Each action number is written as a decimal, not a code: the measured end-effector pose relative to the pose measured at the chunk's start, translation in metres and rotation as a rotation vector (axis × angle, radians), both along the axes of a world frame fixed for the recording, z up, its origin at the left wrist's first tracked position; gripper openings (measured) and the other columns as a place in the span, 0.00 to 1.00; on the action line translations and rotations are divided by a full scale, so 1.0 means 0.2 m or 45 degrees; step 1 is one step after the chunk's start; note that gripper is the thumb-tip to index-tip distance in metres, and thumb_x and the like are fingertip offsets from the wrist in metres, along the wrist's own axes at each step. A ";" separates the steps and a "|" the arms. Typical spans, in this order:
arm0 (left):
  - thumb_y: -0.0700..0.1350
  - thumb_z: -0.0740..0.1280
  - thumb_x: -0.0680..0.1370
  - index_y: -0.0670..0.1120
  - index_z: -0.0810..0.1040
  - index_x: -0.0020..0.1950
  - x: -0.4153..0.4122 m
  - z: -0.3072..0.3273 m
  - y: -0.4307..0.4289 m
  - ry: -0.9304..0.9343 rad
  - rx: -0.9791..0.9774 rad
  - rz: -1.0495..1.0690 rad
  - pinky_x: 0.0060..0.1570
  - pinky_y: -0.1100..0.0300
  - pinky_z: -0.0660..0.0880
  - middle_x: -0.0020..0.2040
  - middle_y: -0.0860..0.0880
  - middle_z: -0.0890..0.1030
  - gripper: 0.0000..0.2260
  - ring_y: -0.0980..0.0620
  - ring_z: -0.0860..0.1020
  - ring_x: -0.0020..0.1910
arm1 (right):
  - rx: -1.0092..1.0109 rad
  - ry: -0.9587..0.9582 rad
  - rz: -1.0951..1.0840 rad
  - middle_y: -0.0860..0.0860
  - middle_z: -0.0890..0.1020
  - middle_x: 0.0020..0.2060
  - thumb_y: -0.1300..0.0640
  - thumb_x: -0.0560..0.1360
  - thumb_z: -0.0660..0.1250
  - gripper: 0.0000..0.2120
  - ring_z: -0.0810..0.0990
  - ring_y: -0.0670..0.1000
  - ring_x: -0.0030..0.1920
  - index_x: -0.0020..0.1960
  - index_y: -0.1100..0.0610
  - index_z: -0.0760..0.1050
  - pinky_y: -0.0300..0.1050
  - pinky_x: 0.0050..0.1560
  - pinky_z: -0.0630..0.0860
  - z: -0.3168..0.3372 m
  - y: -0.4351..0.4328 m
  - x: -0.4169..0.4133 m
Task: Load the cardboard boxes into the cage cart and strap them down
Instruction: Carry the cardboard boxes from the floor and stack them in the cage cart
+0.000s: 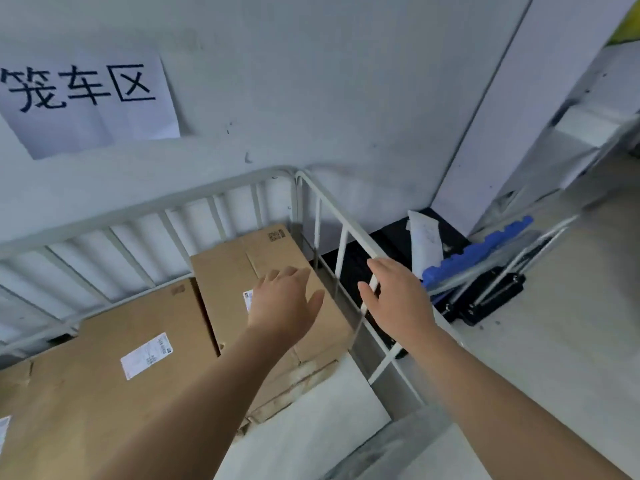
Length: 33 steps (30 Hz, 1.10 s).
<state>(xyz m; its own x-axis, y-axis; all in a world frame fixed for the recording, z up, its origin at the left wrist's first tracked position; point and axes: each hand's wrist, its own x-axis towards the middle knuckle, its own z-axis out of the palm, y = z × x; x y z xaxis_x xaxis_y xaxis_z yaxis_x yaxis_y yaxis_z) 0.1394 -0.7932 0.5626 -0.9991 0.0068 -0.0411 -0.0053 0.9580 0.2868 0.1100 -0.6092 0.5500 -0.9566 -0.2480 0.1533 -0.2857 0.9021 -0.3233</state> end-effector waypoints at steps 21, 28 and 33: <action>0.59 0.54 0.80 0.50 0.70 0.68 1.09 0.33 1.88 0.208 -0.052 -1.284 0.60 0.54 0.68 0.64 0.50 0.76 0.21 0.47 0.73 0.61 | 0.014 0.173 -1.232 0.56 0.81 0.58 0.54 0.73 0.70 0.19 0.79 0.57 0.59 0.62 0.61 0.77 0.49 0.62 0.71 0.33 1.56 1.95; 0.58 0.54 0.80 0.49 0.70 0.69 1.80 0.27 2.52 0.199 -0.058 -1.698 0.61 0.55 0.67 0.65 0.50 0.75 0.22 0.47 0.72 0.62 | 0.002 0.078 -1.681 0.56 0.84 0.52 0.53 0.72 0.67 0.18 0.81 0.58 0.56 0.59 0.61 0.79 0.51 0.58 0.75 0.25 1.93 2.85; 0.59 0.54 0.79 0.48 0.73 0.65 2.31 0.21 2.83 0.187 -0.047 -2.046 0.58 0.55 0.69 0.60 0.50 0.78 0.21 0.47 0.75 0.58 | -0.026 0.062 -2.089 0.53 0.79 0.61 0.50 0.76 0.61 0.20 0.78 0.56 0.60 0.64 0.57 0.76 0.48 0.59 0.73 0.23 1.97 3.43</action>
<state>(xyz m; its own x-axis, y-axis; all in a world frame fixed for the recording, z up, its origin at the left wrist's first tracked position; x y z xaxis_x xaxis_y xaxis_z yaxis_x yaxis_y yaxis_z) 0.6024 -0.2270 0.6039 0.0449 0.9987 0.0256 0.9839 -0.0487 0.1718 0.7955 -0.2153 0.5967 -0.1733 0.9683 0.1798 0.9052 0.2285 -0.3583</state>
